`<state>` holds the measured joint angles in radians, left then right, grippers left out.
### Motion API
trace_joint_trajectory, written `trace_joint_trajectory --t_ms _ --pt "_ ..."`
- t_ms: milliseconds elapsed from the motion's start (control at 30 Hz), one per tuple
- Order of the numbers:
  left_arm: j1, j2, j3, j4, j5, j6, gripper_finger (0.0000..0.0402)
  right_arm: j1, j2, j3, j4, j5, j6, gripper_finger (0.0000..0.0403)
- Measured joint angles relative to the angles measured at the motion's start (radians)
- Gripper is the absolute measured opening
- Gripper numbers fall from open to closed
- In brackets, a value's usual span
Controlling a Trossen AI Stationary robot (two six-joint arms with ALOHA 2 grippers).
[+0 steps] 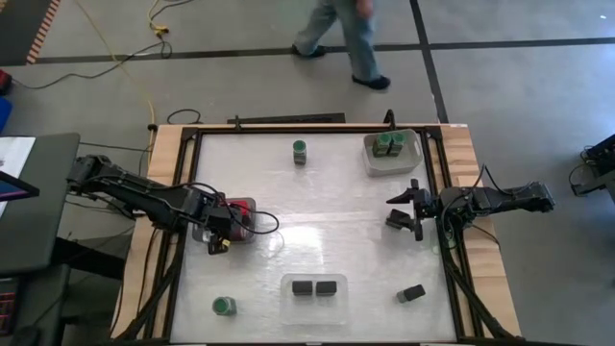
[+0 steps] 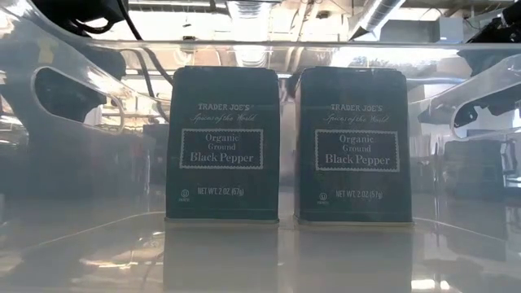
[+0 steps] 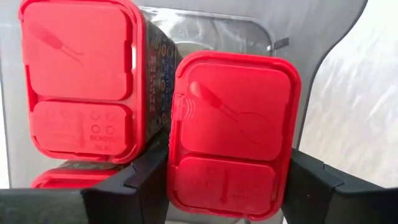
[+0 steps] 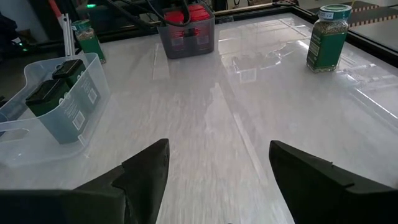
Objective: Sort spices by type
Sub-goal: Put the red seasoning can into the black bin
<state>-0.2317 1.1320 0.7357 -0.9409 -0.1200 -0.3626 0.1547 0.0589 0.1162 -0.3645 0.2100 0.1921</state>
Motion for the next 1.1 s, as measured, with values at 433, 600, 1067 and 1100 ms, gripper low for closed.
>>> trace_joint_trajectory --t_ms 433,600,1067,1100 --pt "0.000 0.000 0.000 0.040 -0.001 0.000 0.0235 0.000 0.000 0.000 0.000 0.000 0.000 0.0302" --pt "0.000 0.000 0.000 0.044 -0.008 -0.015 0.0236 0.000 0.000 0.000 0.000 0.000 0.000 0.0302" --pt "0.000 0.000 0.000 0.041 -0.027 -0.061 0.0237 0.000 0.000 0.000 0.000 0.000 0.000 0.0302" --pt "0.000 0.000 0.000 0.041 -0.027 -0.061 0.0237 0.000 0.000 0.000 0.000 0.000 0.000 0.0302"
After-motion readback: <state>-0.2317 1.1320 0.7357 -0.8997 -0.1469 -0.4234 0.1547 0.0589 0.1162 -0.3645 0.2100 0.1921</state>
